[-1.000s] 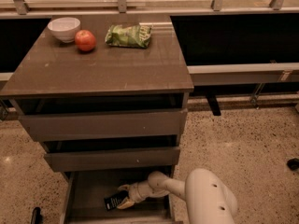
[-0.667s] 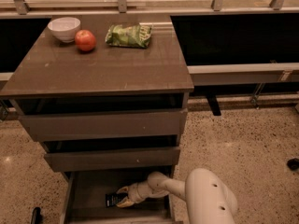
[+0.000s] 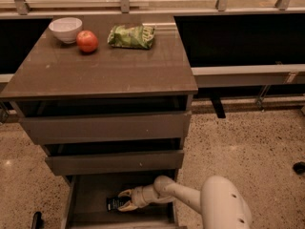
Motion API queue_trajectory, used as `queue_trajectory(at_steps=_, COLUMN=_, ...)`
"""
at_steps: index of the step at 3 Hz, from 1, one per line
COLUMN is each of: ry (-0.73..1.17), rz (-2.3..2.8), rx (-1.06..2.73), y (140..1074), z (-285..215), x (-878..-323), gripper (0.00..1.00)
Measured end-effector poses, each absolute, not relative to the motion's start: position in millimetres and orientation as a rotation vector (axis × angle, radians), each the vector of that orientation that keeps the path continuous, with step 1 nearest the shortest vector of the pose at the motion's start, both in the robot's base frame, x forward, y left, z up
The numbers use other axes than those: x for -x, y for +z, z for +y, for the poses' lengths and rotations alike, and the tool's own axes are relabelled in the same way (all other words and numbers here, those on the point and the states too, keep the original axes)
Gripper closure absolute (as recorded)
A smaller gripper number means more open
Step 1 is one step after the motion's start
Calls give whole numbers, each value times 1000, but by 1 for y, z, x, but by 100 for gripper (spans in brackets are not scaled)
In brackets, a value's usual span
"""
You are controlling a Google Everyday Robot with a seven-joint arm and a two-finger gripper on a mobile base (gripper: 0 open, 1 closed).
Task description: Pick rxbar blueberry from bottom drawer and place on counter
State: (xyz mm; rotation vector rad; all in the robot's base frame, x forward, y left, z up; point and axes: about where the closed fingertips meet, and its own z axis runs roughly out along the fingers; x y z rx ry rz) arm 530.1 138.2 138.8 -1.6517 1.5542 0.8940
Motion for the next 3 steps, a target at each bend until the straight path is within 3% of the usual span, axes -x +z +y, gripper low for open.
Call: queue_trajectory(at_steps=3, ry=984, rz=1036, rx=1631, y=378, z=132, x=-508, gripper=100)
